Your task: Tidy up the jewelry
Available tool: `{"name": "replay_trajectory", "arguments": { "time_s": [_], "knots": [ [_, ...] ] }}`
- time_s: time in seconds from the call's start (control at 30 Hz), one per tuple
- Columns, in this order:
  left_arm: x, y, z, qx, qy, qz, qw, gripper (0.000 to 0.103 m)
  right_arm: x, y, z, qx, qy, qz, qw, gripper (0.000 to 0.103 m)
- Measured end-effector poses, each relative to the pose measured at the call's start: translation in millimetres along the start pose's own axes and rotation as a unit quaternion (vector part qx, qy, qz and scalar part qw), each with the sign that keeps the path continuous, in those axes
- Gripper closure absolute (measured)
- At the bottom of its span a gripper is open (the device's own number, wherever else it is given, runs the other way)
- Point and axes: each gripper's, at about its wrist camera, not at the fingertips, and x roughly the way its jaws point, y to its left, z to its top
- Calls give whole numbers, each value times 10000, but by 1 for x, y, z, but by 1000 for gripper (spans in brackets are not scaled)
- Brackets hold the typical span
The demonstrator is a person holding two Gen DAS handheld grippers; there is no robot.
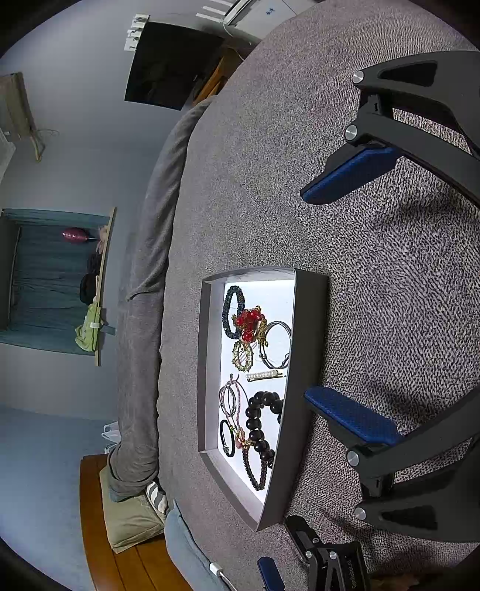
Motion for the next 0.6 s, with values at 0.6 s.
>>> {"name": "replay_trajectory", "arguments": {
  "time_s": [0.6],
  "knots": [
    [5,-1,0,-7,141,-53,9999,5,0,0,0,-2,0,1,10000,5]
  ]
}}
